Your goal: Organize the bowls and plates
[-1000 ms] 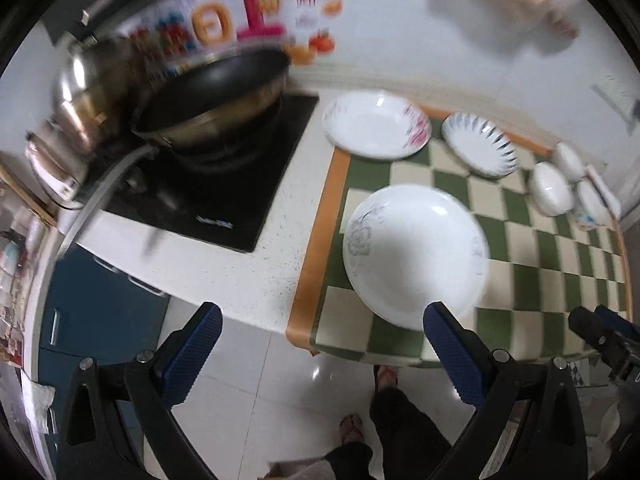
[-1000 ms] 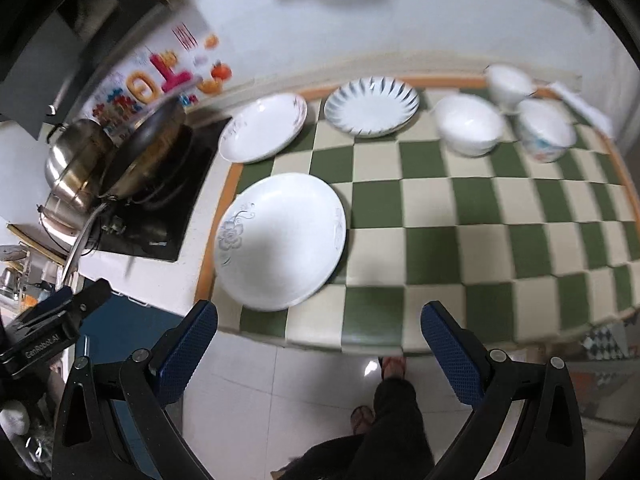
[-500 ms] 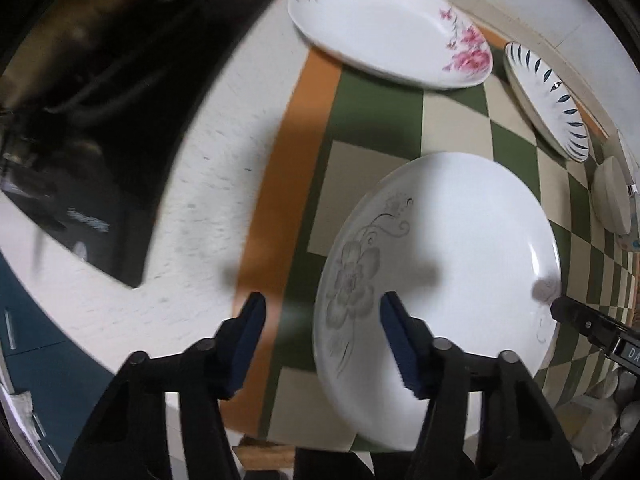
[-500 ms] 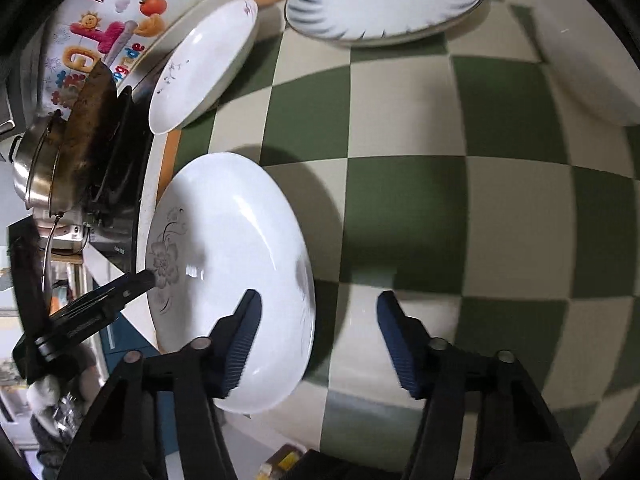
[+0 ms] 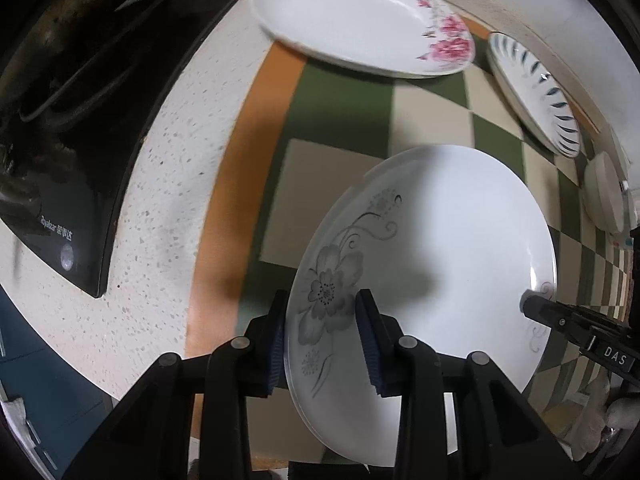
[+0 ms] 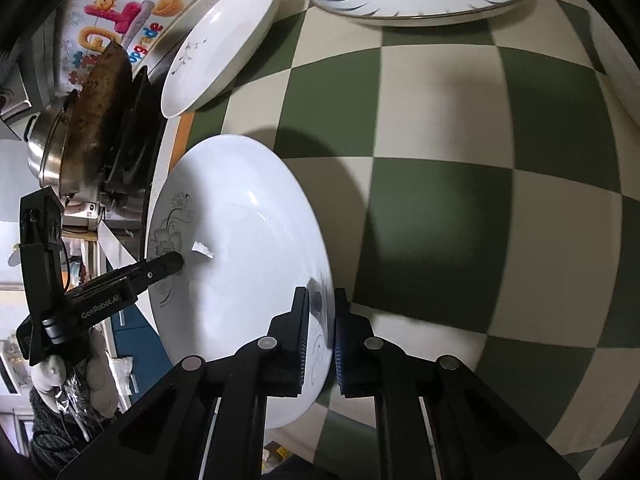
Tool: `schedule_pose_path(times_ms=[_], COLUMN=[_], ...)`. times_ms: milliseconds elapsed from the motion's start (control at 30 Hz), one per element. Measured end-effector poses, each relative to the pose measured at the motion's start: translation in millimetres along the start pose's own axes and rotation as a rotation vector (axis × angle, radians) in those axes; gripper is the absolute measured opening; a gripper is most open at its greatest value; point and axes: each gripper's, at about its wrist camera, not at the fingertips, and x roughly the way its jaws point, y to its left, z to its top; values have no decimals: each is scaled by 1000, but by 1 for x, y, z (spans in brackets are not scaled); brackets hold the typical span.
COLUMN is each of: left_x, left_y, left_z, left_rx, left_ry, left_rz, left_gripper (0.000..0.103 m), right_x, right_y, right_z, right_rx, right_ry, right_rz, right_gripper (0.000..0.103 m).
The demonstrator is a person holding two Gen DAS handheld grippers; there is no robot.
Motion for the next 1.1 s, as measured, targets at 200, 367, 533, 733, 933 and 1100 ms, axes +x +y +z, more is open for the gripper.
schedule_pose_path(times_ms=[200, 367, 533, 733, 933, 1100], left_x=[-21, -23, -12, 5, 16, 18], left_y=[-46, -87, -116, -135, -131, -118], left_z=[-5, -4, -2, 0, 7, 7], left_rx=[50, 116, 179, 224, 223, 216], left_ry=[-24, -35, -22, 16, 45, 52], left_rz=[-18, -32, -42, -25, -6, -9], left_gripper=[31, 31, 31, 31, 31, 31], right_x=[-40, -77, -98, -98, -81, -76], right_y=[-22, -56, -95, -128, -130, -127], right_z=[-15, -29, -38, -42, -41, -37], right_rx=[24, 58, 121, 175, 196, 200], right_ry=[-50, -93, -125, -127, -104, -95], right_rz=[14, -6, -16, -17, -19, -35], right_gripper=[13, 13, 13, 13, 13, 13])
